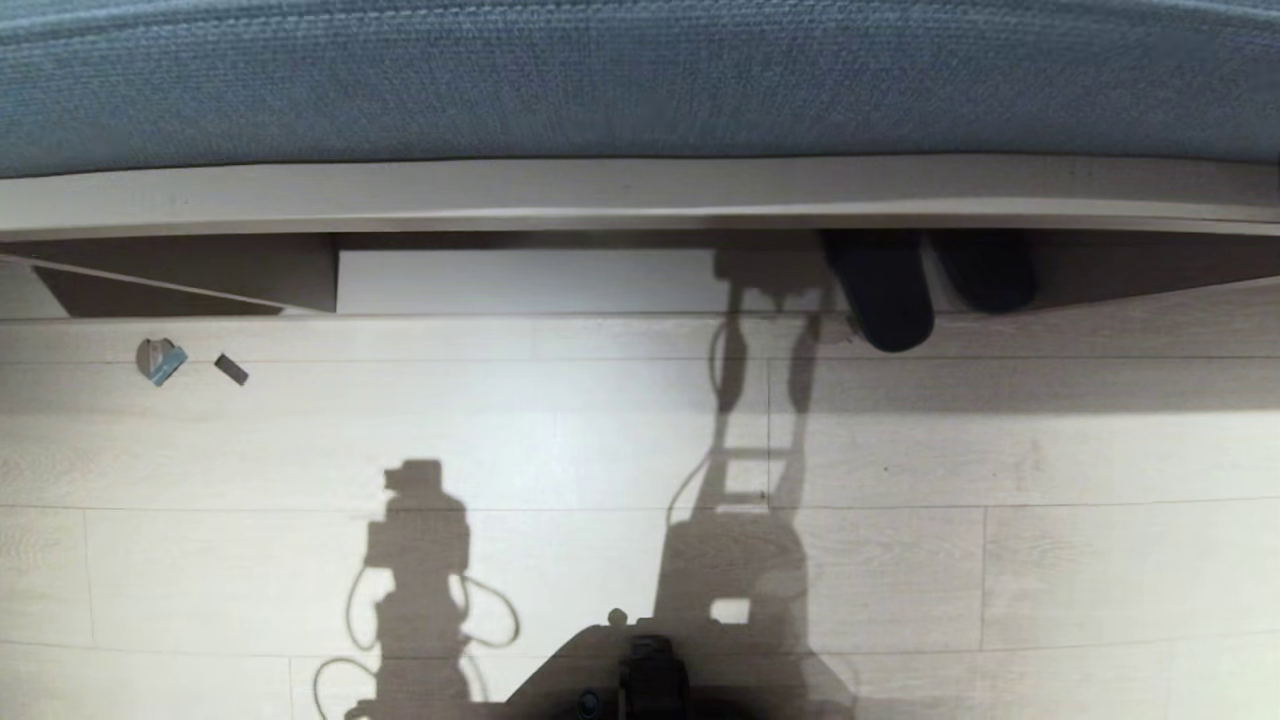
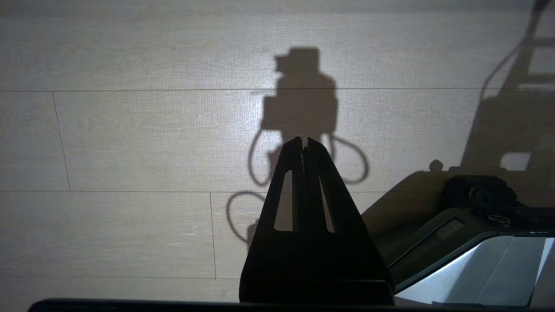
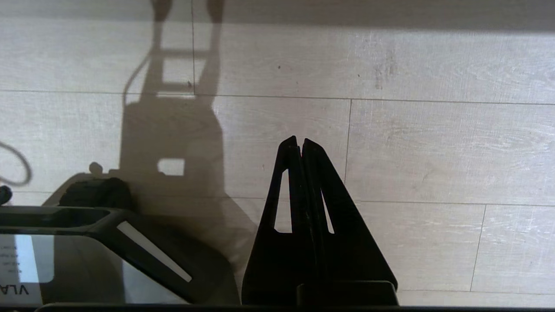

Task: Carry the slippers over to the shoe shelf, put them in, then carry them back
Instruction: Pick up the slippers in the shoe cabinet

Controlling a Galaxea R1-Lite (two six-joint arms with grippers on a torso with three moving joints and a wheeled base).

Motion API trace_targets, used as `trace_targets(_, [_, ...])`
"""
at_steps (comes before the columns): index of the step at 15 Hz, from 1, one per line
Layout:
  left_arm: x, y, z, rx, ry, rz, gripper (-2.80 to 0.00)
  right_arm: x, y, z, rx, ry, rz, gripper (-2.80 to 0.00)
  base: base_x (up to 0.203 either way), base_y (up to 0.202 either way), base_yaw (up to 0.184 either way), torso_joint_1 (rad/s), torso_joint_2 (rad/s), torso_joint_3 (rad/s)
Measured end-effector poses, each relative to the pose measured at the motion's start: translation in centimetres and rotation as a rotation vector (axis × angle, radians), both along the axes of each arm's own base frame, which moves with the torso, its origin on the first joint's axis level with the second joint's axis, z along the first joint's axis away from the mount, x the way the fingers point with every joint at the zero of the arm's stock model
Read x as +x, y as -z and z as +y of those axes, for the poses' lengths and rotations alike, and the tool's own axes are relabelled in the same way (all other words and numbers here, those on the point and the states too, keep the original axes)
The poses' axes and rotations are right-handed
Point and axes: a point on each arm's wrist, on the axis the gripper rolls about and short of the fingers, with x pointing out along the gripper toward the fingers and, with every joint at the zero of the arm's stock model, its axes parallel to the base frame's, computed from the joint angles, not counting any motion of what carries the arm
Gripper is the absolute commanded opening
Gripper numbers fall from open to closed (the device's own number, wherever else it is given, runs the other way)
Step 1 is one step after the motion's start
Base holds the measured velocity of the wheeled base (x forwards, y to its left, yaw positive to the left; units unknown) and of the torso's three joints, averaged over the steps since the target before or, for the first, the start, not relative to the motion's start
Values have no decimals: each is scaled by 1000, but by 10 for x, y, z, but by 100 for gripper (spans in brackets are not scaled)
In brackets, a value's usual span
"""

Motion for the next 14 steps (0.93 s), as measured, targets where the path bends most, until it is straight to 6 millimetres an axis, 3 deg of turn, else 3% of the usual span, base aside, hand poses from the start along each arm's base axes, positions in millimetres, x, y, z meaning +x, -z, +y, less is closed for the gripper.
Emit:
trace_targets(12, [0, 0, 0, 1, 0, -1, -280, 0, -1, 0, 26, 2, -4, -280, 0, 0, 0, 2, 2, -164])
trace_targets(14, [0, 0, 0, 5, 0, -1, -280, -4, -17, 0, 33, -1, -71, -280, 0, 0, 0, 0, 0, 0])
